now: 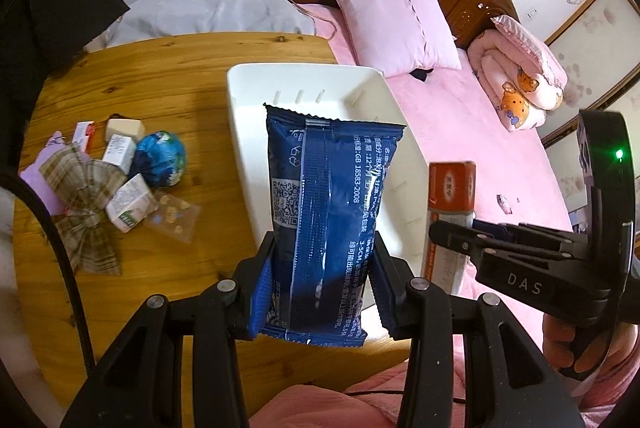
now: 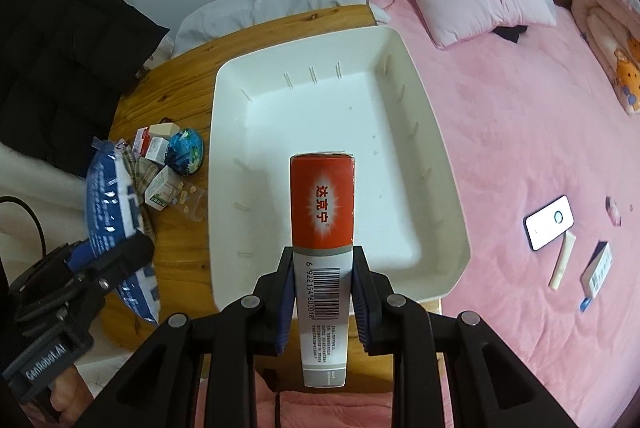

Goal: Organize objects
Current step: 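Carry both items over the white tray and release them inside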

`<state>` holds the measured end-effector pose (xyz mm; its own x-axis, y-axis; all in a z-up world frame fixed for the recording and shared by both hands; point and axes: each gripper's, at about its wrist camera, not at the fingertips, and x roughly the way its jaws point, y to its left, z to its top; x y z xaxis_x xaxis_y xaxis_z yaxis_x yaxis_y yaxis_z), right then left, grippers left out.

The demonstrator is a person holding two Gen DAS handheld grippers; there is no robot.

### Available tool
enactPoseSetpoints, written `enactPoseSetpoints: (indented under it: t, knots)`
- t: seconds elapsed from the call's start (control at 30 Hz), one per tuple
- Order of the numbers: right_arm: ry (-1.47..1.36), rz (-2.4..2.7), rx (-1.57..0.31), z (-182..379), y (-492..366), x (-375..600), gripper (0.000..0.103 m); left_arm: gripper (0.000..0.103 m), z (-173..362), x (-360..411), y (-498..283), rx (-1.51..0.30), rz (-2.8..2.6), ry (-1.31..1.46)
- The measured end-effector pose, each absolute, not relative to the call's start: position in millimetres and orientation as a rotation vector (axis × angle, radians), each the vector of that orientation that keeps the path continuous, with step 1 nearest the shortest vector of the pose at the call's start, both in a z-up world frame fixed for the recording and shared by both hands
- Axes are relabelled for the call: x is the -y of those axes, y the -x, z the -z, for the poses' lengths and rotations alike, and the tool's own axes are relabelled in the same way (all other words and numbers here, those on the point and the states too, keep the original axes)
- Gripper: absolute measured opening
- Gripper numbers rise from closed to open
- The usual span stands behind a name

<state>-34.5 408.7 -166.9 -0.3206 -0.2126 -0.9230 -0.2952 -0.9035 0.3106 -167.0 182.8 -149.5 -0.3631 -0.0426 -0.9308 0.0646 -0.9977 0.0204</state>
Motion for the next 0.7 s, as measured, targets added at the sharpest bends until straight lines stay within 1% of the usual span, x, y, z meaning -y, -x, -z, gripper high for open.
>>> enactPoseSetpoints:
  t: [0.17,0.43,0.57,0.6,0.7]
  knots:
    - [1.81,-2.46,-0.641,170.1,43.3,-417.5,0.026,0.047,160.1,-190.7,175.3,-0.054,2.521,-1.753]
    - [1.803,-2.474,-0.533,174.6,47.1,-435.0,0.026,0.047,167.2,-202.1,181.3,-0.071,2.54,-1.737]
    - [1.796,-2.469,-0.537,177.8,51.2,-444.6,0.026,0.047,169.0,-204.8,180.4,-0.084,2.512,-1.727]
    - [1.802,-2.479,-0.5,178.6,50.6,-448.6,0.026,0.047,169.4,-205.5,181.0,-0.085,2.505,-1.725]
    - [1.796,-2.484,-0.498,179.7,50.2,-452.2,0.027,0.047,171.1,-207.5,182.9,-0.08,2.491,-1.725]
